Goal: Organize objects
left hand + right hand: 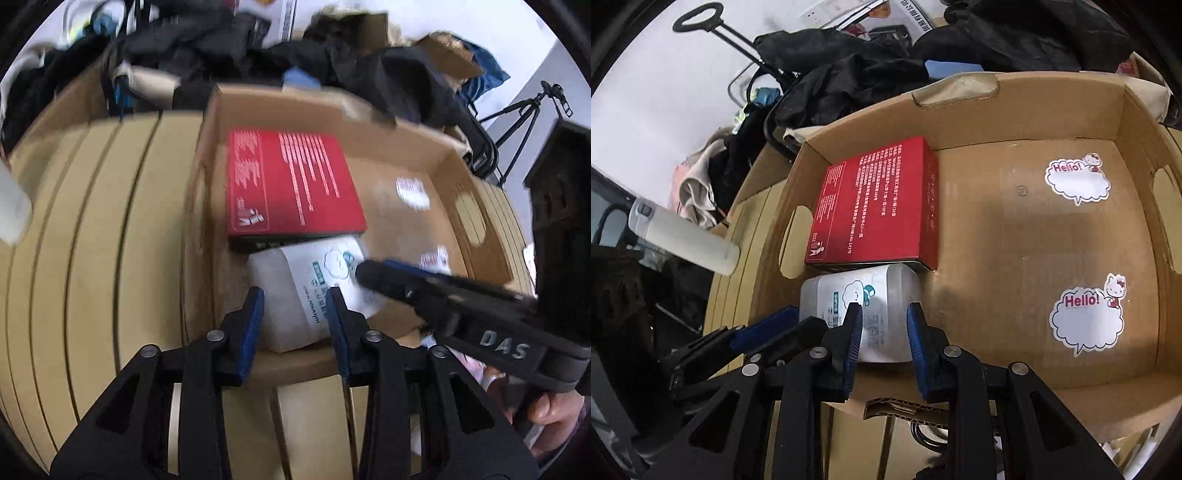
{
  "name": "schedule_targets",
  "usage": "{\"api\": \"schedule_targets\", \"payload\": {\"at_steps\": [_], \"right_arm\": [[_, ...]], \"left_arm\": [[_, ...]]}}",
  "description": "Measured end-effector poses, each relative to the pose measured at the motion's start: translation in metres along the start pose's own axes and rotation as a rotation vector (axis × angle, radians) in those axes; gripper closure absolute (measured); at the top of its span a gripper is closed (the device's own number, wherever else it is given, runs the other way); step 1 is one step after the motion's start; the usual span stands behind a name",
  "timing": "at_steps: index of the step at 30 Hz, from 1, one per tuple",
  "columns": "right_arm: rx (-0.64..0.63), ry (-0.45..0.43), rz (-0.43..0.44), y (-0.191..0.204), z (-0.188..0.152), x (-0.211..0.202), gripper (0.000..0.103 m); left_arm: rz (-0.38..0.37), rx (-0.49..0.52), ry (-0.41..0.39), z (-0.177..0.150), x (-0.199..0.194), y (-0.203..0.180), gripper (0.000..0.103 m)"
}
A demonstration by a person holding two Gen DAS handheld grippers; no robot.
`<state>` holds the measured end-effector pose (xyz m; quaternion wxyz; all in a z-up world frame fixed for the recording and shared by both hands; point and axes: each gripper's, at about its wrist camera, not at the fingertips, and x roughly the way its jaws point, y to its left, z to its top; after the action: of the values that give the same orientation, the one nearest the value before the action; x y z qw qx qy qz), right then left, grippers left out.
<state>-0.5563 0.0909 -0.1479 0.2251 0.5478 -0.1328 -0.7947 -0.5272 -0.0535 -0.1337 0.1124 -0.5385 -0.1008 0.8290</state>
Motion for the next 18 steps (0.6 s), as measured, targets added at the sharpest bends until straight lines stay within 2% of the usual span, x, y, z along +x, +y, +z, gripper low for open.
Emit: {"api": "schedule_targets", "payload": {"at_steps": [2,3,4,6,7,8,9,10,13,15,18], "right_arm": [[-0.017,0.004,0.022,0.002,-0.003,-0.005,0.071],[-0.025,0.006,0.019,0.002,-0.007,-0.01,0.071],[-0.034,-0.001,-0.005,0.002,-0.012,-0.02,0.07],[-0.067,-0.041,-0.045,0.005,-0.022,-0.05,0.066],[-0.084,-0.057,-0.053,0.007,-0.024,-0.065,0.055],[-0.104,-0.072,-0.062,0.009,-0.027,-0.082,0.033],[-0.134,-0.095,-0.079,0.013,-0.031,-0.106,0.022],[-0.155,-0.115,-0.095,0.016,-0.034,-0.124,0.016],[-0.201,-0.172,-0.17,0.025,-0.046,-0.185,0.016],[-0.213,-0.212,-0.204,0.027,-0.059,-0.222,0.016],[-0.219,-0.268,-0.21,0.028,-0.089,-0.268,0.016]], "left_arm": [[-0.017,-0.007,0.001,-0.008,-0.005,0.0,0.067],[-0.002,-0.013,-0.001,-0.013,-0.01,-0.001,0.065],[0.025,-0.024,-0.009,-0.016,-0.018,-0.001,0.064],[0.025,-0.02,-0.03,-0.021,-0.043,-0.004,0.06],[0.025,-0.015,-0.062,-0.024,-0.064,-0.007,0.056],[0.031,-0.016,-0.093,-0.024,-0.084,-0.012,0.043],[0.037,-0.014,-0.121,-0.026,-0.102,-0.015,0.033],[0.047,-0.007,-0.154,-0.03,-0.127,-0.022,0.03],[0.099,0.025,-0.204,-0.042,-0.177,-0.041,0.017],[0.148,0.058,-0.259,-0.057,-0.211,-0.058,0.003],[0.171,0.1,-0.312,-0.095,-0.246,-0.078,0.0]]}}
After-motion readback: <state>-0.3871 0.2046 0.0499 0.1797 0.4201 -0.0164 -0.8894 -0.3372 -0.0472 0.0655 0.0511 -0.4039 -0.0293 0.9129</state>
